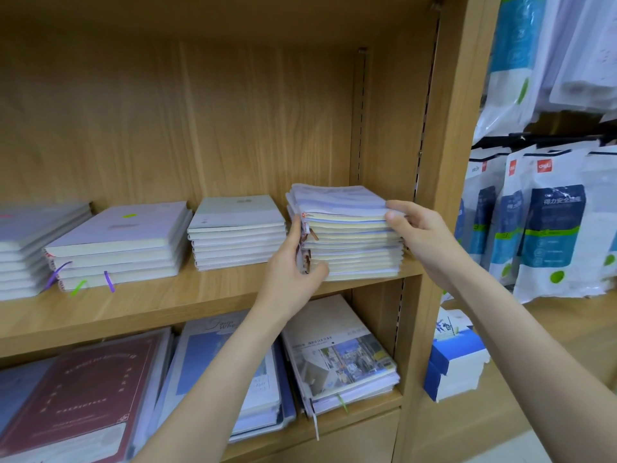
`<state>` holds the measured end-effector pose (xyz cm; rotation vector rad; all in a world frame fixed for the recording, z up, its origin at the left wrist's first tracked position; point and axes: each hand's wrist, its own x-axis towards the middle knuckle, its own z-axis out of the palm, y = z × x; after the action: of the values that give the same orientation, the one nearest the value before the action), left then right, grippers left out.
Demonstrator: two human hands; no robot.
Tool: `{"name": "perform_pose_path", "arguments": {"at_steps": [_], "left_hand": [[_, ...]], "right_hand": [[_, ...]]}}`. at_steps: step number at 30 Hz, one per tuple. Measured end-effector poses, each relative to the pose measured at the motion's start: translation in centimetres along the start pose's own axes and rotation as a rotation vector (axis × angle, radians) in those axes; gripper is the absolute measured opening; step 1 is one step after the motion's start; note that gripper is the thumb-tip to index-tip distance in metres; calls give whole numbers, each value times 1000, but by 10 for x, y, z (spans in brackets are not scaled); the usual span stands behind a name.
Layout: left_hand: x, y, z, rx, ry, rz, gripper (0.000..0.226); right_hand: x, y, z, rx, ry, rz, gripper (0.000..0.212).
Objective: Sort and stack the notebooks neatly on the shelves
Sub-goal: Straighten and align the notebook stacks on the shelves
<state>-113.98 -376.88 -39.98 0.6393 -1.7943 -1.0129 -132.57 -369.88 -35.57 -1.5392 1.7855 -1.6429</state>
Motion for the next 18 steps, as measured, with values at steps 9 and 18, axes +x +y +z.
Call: {"name": "perform_pose_path", "arguments": {"at_steps": [9, 18], "left_hand": [[10, 18, -17, -21, -93, -26, 71], [23, 12, -18, 92, -195, -48, 71]], "right_hand": [[6, -7, -8, 70, -33, 38, 49], [20, -18, -2, -30, -209, 156, 59]]}}
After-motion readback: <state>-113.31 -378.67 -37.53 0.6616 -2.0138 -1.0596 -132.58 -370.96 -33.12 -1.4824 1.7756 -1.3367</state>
